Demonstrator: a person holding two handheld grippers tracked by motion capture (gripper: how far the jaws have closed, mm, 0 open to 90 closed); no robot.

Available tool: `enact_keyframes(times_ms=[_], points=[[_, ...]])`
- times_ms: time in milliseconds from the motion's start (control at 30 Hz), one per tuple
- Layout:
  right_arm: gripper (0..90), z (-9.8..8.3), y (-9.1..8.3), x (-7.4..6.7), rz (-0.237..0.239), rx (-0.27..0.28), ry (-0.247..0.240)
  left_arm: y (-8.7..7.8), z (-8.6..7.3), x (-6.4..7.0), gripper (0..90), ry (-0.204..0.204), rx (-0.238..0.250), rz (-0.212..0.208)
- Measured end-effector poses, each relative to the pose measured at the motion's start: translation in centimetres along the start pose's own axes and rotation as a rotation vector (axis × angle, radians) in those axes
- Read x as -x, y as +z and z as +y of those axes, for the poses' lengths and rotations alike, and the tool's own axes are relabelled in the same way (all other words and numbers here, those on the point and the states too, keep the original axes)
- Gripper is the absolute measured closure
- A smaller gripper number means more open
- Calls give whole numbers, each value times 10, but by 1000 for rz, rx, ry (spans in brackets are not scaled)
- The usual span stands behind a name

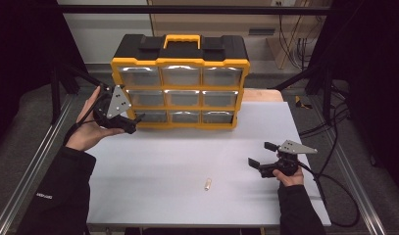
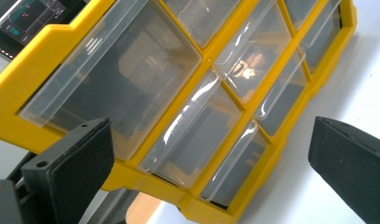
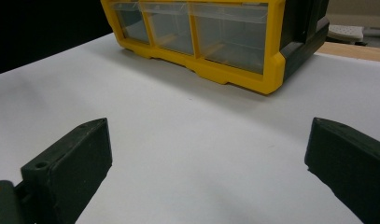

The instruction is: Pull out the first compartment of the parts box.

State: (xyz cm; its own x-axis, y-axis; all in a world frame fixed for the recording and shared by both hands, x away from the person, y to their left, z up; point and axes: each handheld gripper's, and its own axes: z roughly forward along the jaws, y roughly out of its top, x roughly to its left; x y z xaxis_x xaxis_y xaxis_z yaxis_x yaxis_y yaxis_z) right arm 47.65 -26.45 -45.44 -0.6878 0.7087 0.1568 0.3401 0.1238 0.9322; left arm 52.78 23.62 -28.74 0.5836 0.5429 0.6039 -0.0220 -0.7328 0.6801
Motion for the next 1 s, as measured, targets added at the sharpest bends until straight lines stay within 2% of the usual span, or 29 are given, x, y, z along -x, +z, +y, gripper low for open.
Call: enact_keyframes(times_ms=[167,400,533,600,800,1000], points=[[14,0,0,0,0,0,2,1,4,-2,0,24,4,12],[14,0,0,0,0,1,1,3,8,-4,4,79,0,31],[14,0,0,0,0,0,0,5,11,-5,3,113,3,40],[14,0,0,0,0,0,0,6,12,-6,4,142,12,48],[14,0,-1,0,0,1,2,10,15,-8,4,172,10,62],[14,0,-1,0,-1,1,0,14,18,-11,3,222,-7,71]])
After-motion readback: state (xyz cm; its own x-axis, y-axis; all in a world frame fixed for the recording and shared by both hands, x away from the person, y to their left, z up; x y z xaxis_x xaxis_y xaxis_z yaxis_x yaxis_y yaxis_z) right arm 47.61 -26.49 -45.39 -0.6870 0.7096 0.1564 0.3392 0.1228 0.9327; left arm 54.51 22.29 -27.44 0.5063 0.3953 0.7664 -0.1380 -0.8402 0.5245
